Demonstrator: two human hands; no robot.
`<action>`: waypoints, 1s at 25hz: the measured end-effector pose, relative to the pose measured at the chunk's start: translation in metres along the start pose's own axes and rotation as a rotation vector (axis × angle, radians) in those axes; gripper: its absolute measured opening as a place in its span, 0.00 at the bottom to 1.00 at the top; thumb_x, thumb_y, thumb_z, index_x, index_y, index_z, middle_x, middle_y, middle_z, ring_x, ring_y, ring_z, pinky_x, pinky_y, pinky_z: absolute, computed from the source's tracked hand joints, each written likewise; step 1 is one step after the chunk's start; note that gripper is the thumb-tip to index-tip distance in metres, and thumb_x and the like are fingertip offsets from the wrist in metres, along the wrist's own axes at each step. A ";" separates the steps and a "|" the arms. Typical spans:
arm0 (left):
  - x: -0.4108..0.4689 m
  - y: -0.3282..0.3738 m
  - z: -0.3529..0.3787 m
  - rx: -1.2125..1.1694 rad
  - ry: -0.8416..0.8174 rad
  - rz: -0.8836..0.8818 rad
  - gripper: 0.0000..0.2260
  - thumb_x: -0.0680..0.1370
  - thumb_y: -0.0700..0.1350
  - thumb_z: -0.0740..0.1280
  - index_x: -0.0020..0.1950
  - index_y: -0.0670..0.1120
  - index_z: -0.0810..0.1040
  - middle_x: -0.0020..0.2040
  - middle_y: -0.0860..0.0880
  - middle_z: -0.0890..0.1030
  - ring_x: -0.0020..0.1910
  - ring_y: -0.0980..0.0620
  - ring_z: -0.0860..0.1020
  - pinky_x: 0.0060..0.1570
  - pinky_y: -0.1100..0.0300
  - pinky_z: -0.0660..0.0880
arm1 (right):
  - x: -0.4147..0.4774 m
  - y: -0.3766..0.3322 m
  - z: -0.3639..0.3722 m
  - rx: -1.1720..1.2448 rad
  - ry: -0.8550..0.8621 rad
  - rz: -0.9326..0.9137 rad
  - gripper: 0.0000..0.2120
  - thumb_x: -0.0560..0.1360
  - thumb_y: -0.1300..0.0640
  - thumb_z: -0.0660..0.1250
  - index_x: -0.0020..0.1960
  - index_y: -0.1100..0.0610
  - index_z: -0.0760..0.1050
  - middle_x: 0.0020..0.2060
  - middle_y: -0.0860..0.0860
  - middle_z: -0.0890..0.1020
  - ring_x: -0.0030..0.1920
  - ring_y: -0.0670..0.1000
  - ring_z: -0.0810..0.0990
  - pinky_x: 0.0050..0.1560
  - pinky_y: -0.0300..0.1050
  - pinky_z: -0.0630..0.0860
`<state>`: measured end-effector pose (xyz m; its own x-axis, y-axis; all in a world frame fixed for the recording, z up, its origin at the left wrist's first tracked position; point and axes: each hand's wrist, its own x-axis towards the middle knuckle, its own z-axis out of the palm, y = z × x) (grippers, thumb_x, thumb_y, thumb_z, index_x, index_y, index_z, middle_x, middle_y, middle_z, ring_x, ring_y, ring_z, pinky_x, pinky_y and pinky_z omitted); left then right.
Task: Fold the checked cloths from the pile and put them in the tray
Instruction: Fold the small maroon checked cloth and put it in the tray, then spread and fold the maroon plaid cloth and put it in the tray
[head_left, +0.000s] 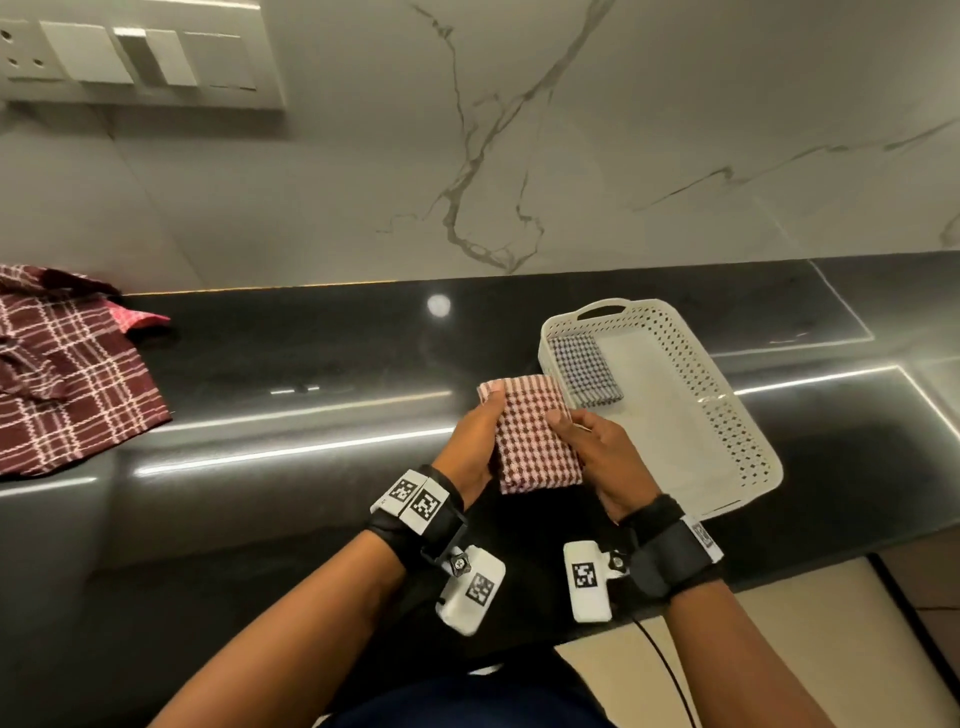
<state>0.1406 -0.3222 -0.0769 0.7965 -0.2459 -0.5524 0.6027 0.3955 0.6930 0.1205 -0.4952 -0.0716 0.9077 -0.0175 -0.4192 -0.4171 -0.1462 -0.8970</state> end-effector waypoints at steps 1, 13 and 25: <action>0.014 0.001 0.019 0.045 0.001 0.019 0.15 0.83 0.54 0.57 0.56 0.46 0.78 0.52 0.46 0.85 0.51 0.49 0.84 0.50 0.55 0.79 | 0.011 -0.001 -0.021 0.038 -0.023 -0.020 0.24 0.72 0.44 0.73 0.63 0.56 0.77 0.56 0.54 0.85 0.56 0.55 0.84 0.61 0.56 0.79; 0.111 0.011 0.098 1.477 0.355 0.534 0.22 0.75 0.40 0.66 0.69 0.48 0.69 0.67 0.46 0.70 0.64 0.43 0.71 0.60 0.49 0.74 | 0.166 0.001 -0.101 -0.374 -0.002 -0.102 0.16 0.79 0.52 0.68 0.63 0.60 0.76 0.56 0.57 0.83 0.56 0.56 0.82 0.59 0.55 0.79; 0.130 0.000 0.087 2.107 0.215 0.262 0.38 0.77 0.64 0.56 0.81 0.45 0.50 0.81 0.45 0.53 0.80 0.42 0.42 0.74 0.35 0.40 | 0.164 0.025 -0.096 -1.367 -0.293 -0.624 0.31 0.84 0.48 0.50 0.81 0.55 0.42 0.81 0.55 0.44 0.80 0.57 0.40 0.80 0.56 0.48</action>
<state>0.2484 -0.4314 -0.1089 0.9251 -0.2243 -0.3065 -0.2326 -0.9725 0.0096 0.2636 -0.5964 -0.1497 0.8080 0.5560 -0.1948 0.5245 -0.8295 -0.1922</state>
